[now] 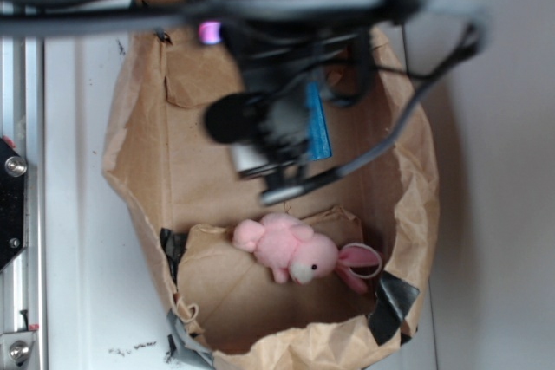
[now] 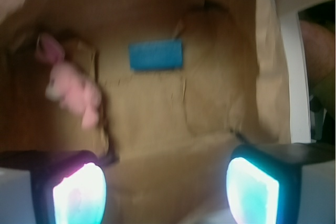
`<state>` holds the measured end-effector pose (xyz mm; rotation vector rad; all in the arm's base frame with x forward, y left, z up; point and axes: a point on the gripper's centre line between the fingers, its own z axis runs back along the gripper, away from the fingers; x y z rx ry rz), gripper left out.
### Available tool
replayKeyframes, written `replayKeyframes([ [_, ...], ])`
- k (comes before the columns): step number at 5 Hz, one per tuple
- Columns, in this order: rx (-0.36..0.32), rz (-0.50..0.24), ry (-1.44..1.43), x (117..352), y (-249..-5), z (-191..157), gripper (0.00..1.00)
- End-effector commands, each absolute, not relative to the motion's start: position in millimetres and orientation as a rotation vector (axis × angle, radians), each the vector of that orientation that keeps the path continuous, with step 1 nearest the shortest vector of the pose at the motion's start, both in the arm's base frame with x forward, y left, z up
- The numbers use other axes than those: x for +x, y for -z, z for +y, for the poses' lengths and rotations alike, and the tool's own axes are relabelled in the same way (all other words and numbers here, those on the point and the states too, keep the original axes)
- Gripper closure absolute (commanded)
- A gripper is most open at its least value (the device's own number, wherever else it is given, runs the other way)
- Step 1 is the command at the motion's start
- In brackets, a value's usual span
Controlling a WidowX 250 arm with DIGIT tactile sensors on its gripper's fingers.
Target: Grab the blue block.
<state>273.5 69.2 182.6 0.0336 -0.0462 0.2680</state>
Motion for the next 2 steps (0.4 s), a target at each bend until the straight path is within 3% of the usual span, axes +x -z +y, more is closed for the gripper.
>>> replayKeyframes([
  [1,0.049,-0.148,-0.163,270.7,-194.9,57.5,0.00],
  [2,0.036,-0.160,-0.119,251.8,-198.4,48.8,0.00],
])
